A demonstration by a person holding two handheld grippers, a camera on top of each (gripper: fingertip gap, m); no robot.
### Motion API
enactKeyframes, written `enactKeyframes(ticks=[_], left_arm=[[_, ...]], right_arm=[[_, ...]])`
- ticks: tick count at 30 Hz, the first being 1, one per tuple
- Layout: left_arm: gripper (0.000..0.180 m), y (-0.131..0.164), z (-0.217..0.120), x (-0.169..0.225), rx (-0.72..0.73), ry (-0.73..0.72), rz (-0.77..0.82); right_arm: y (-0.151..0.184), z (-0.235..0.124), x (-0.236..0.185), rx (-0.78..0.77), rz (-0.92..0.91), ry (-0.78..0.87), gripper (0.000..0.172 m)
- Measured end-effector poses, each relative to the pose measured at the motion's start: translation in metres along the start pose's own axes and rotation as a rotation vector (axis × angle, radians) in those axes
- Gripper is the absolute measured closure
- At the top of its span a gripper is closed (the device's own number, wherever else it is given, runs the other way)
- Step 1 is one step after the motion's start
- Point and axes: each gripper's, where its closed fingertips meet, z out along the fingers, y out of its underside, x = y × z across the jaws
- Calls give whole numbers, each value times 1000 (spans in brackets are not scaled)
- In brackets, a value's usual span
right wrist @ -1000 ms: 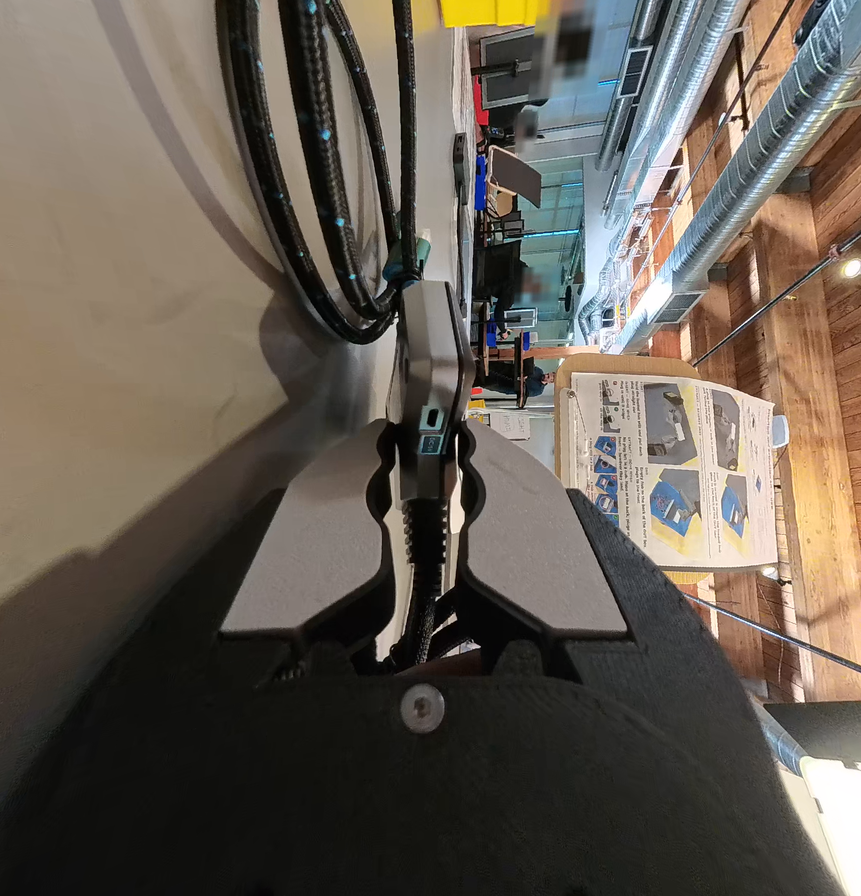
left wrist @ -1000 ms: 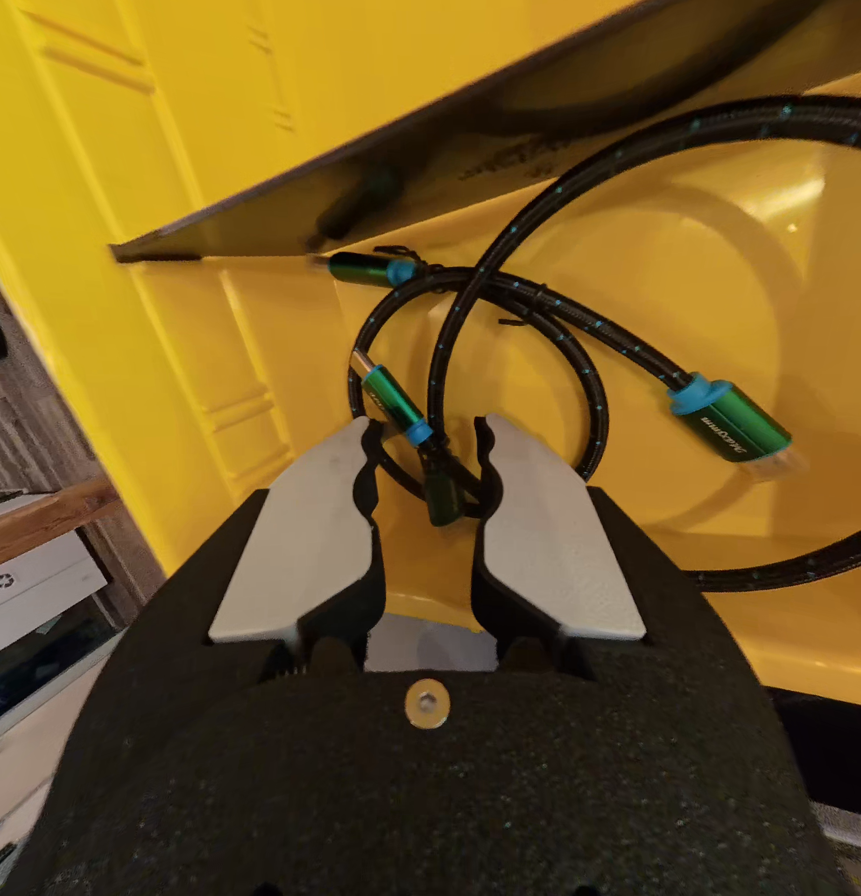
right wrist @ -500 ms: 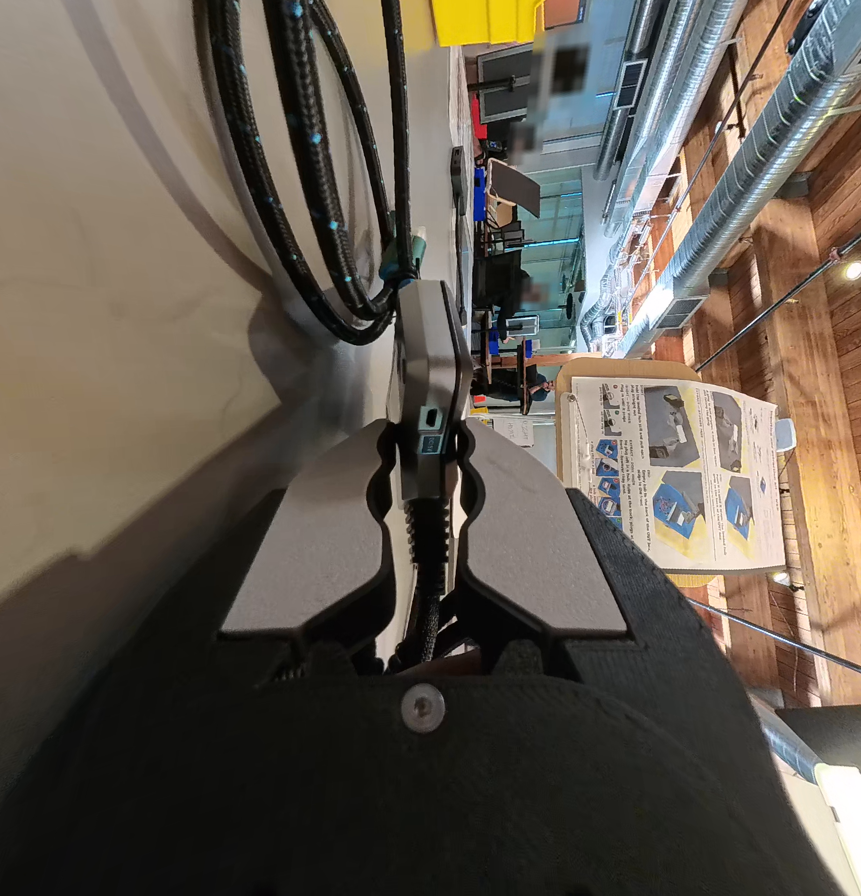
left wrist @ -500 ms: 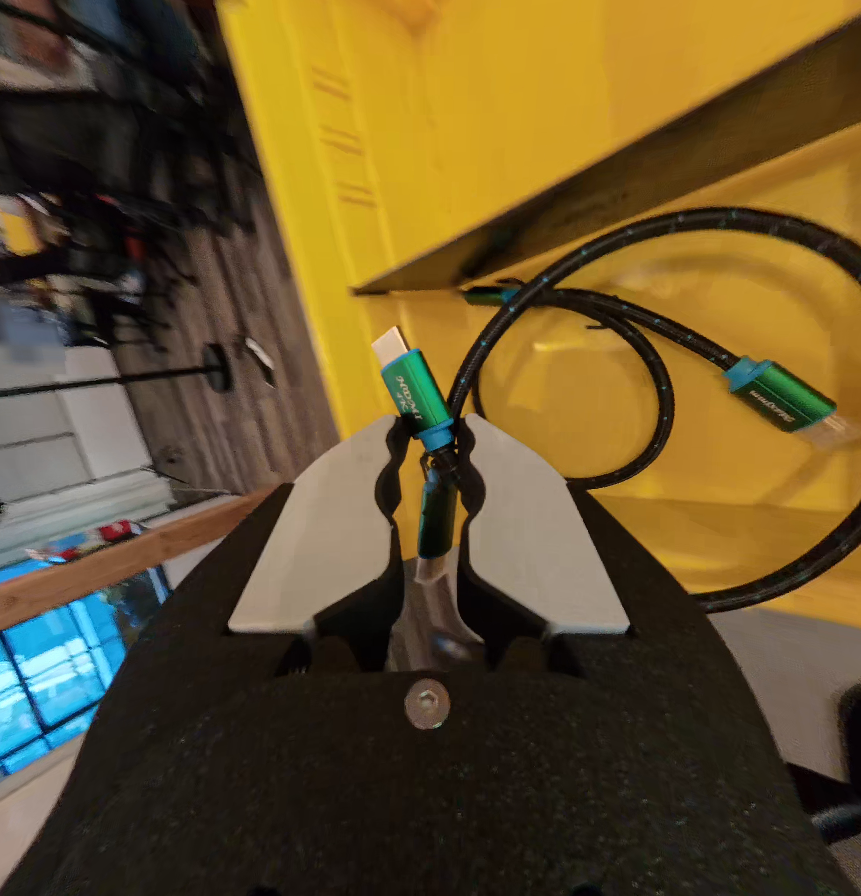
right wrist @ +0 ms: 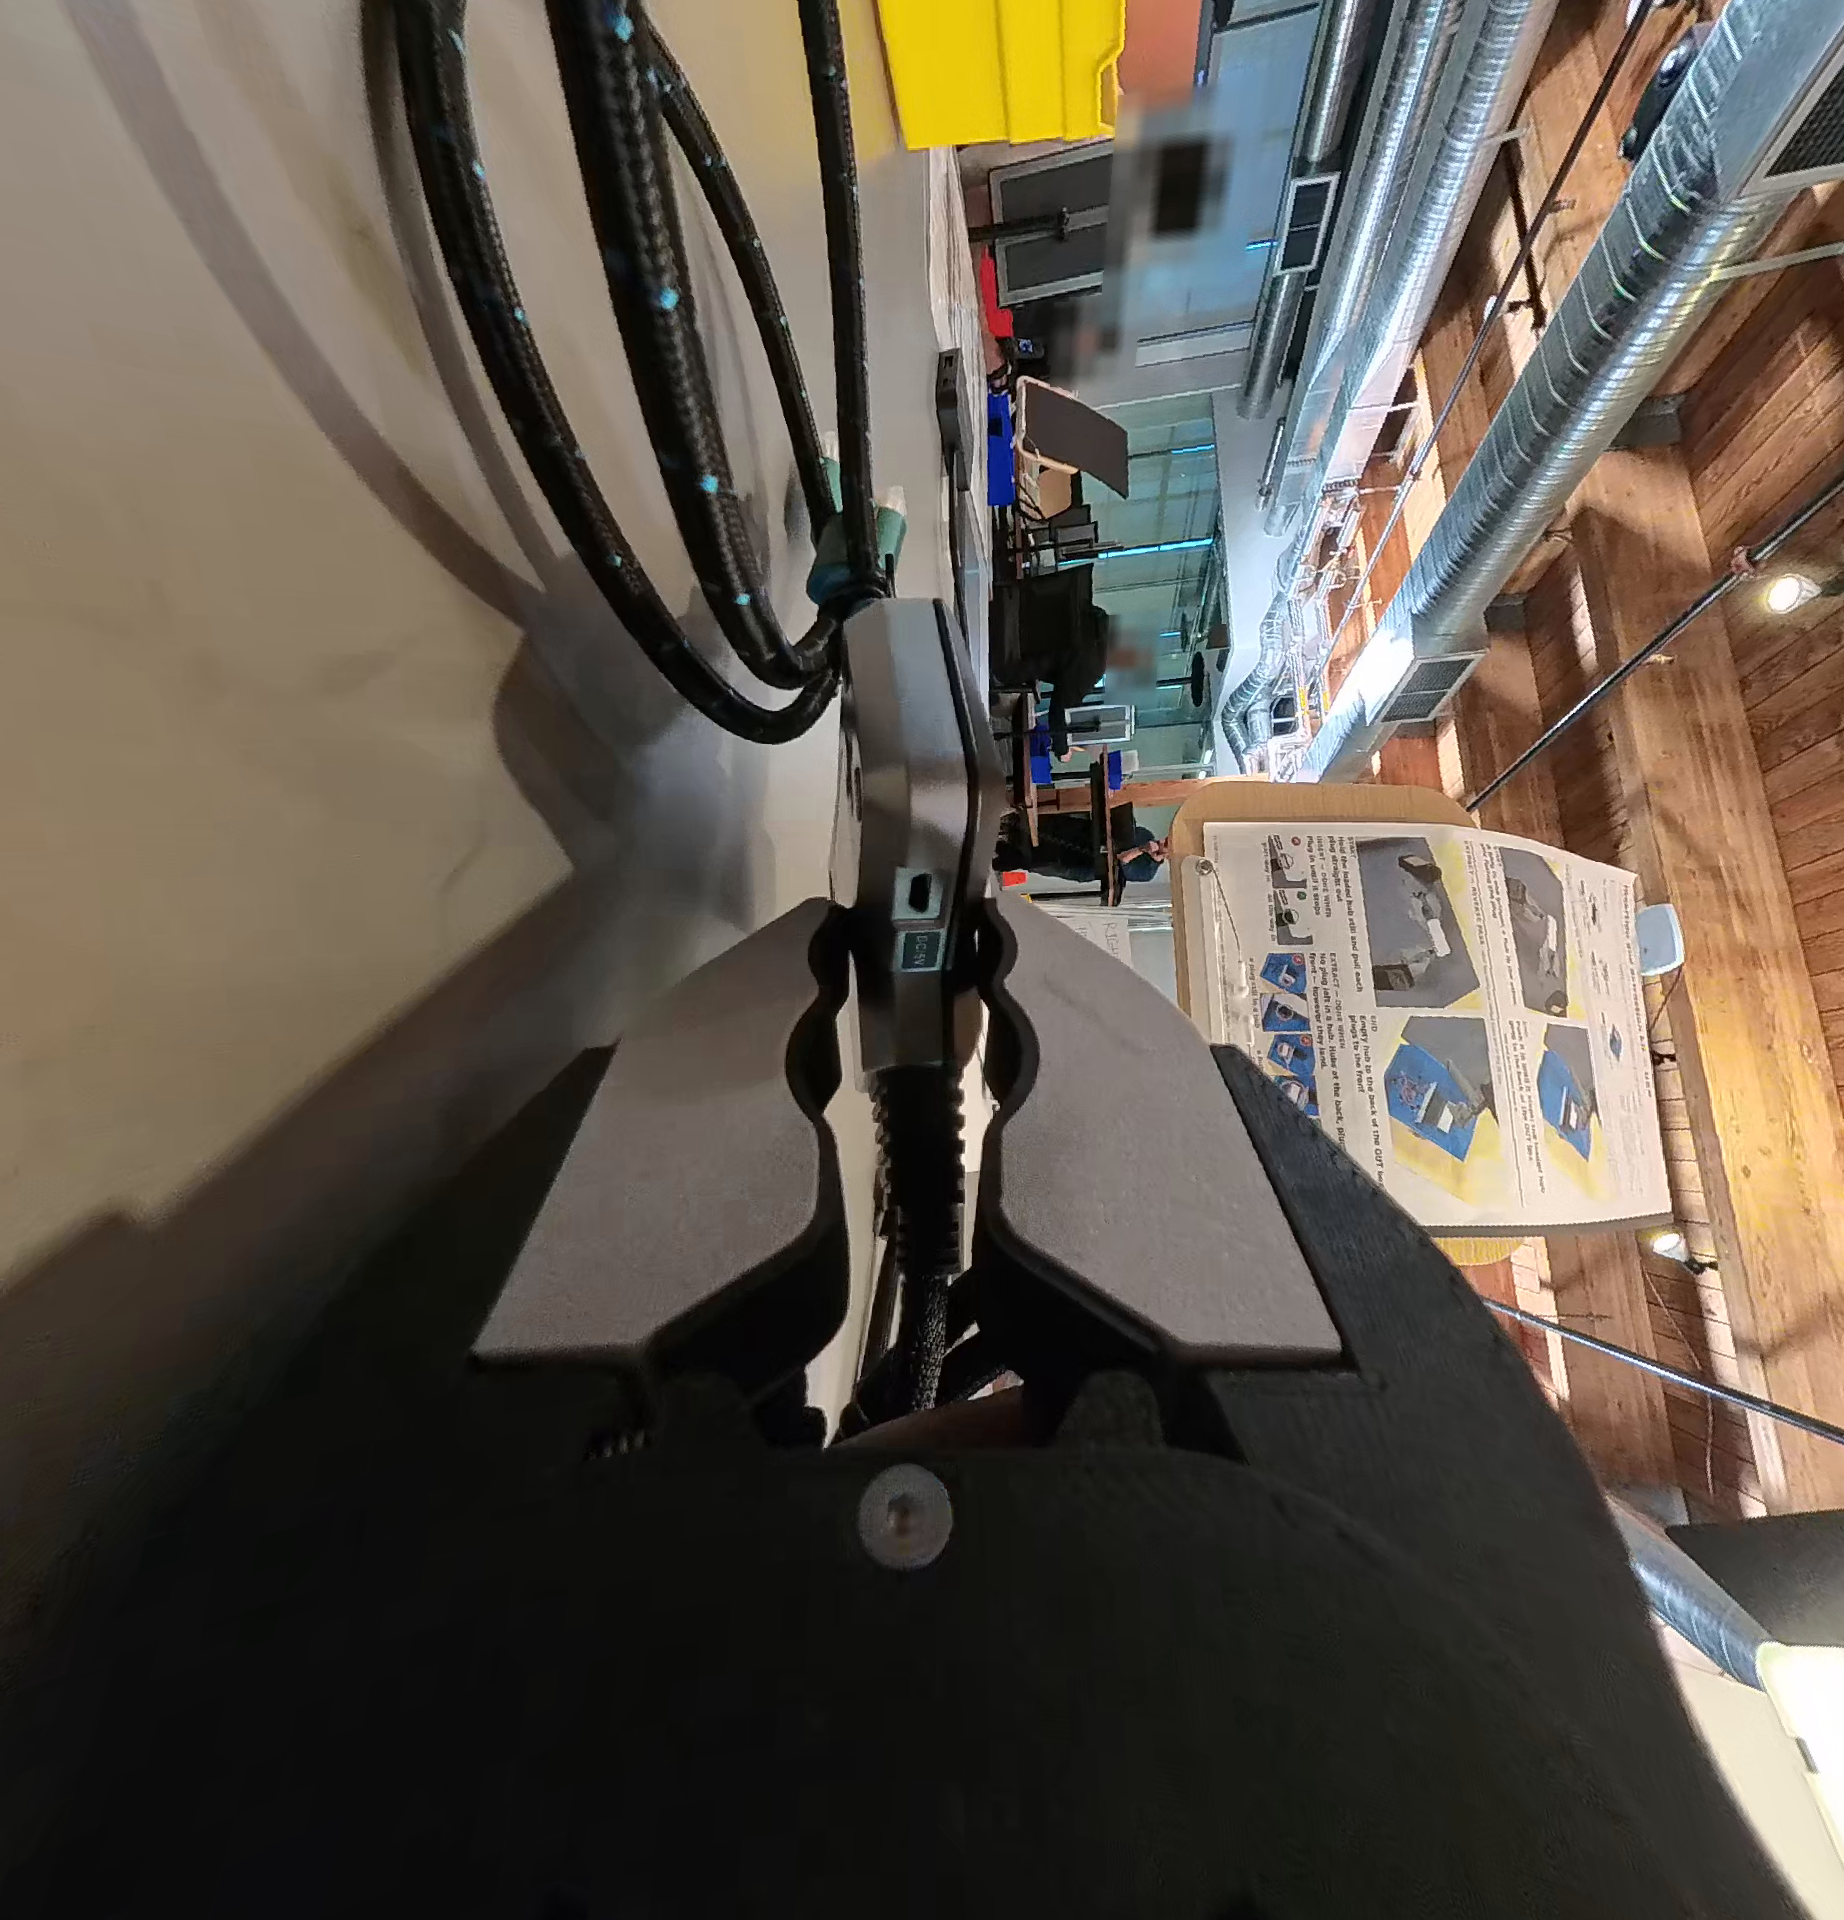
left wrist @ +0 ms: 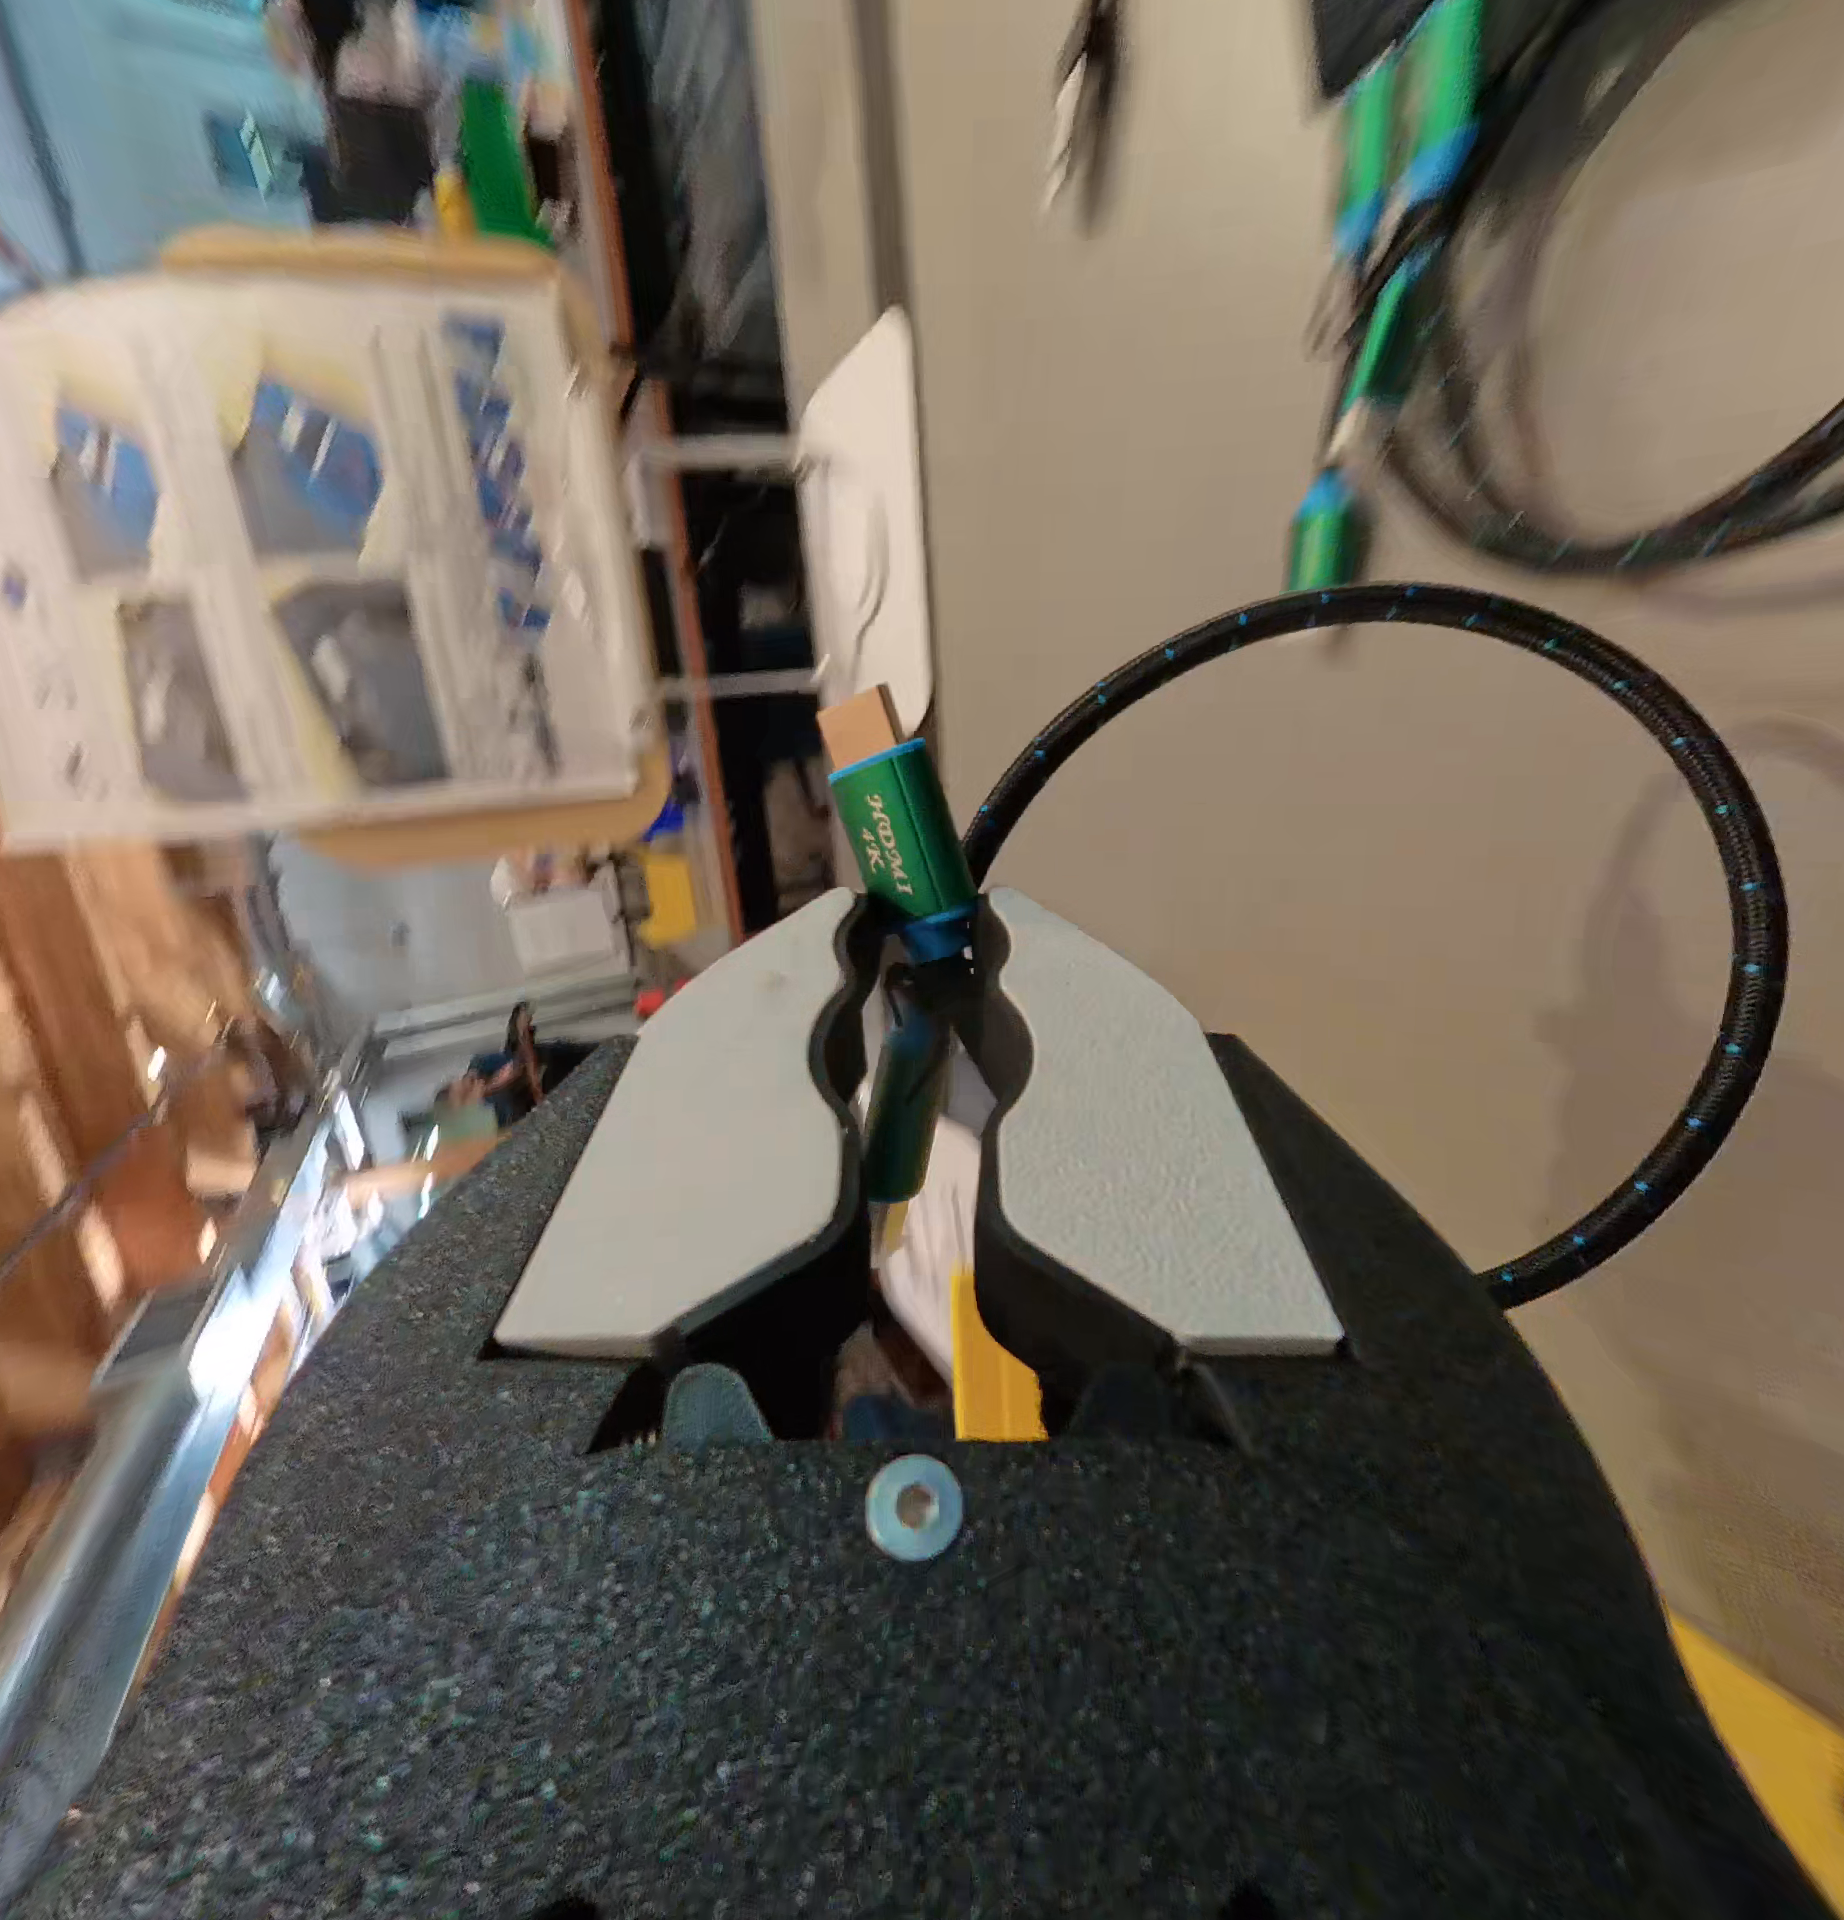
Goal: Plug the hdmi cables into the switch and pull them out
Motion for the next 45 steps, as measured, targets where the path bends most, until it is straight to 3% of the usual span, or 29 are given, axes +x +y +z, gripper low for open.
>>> enactKeyframes(ticks=[6, 11, 17, 29, 37, 45], left_arm=[[163, -94, 64, 56, 276, 242, 28], [163, -116, 95, 100, 412, 449, -33], [164, -112, 124, 135, 271, 387, 64], [165, -107, 132, 127, -80, 191, 31], [165, -105, 125, 132, -199, 191, 6], [164, -110, 132, 134, -198, 143, -27]], right_arm=[[1, 0, -1, 0, -4, -5, 149], [3, 0, -3, 8, 9, -14, 149], [7, 2, -8, -8, 35, -53, 149], [9, 9, -9, -71, 29, -58, 149], [8, 9, -9, -86, 5, -54, 149], [10, 7, -8, -110, -19, -44, 150]])
